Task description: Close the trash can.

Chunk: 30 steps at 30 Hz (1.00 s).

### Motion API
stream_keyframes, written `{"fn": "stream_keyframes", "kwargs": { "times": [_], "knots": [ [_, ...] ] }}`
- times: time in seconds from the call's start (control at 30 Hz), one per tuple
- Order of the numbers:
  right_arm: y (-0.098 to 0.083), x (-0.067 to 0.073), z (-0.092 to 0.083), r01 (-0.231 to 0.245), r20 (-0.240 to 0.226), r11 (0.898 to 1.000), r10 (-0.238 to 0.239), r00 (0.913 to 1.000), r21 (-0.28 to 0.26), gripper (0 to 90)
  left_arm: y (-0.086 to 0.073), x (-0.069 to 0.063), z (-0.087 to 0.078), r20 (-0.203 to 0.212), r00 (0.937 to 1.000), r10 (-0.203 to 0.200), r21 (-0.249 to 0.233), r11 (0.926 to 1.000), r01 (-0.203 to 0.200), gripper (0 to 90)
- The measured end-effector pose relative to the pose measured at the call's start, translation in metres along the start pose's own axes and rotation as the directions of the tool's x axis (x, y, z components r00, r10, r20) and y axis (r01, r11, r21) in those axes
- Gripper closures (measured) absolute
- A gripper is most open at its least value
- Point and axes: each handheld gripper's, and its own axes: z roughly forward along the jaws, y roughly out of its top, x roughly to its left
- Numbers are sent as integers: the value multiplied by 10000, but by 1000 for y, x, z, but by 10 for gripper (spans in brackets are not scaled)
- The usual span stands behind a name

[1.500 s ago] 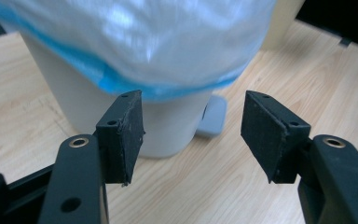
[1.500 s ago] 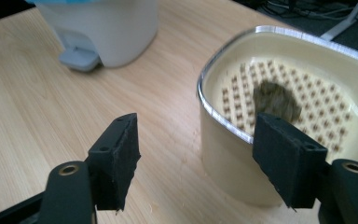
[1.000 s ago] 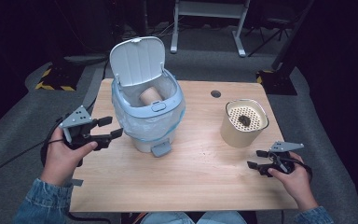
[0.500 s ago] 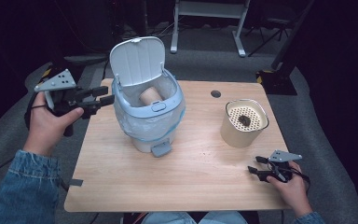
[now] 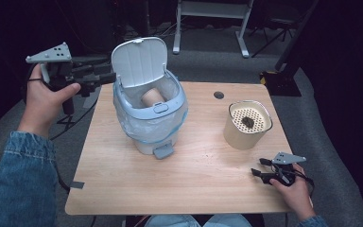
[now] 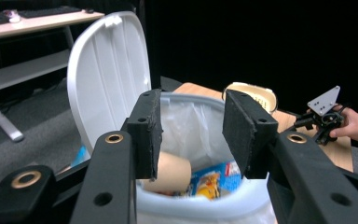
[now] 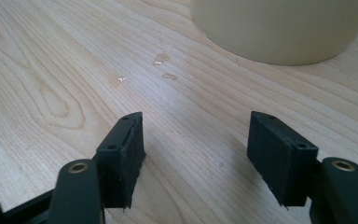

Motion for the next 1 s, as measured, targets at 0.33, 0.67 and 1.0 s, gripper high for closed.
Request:
{"fn": "stream_keyframes", "kwargs": {
  "times": [0.33,0.67,1.0],
  "knots": [
    [0,0,0,-3,0,10000,3,10000,0,368,31,22,17,-375,9991,-215,-441,9988,198,569],
    [0,1,0,22,-72,10000,-22,10000,-30,388,38,52,34,-1114,9903,-837,-183,9965,821,737],
    [0,1,-1,90,-121,10000,-90,9999,-34,389,36,54,59,-889,9934,-726,660,9947,786,744]
  ]
}}
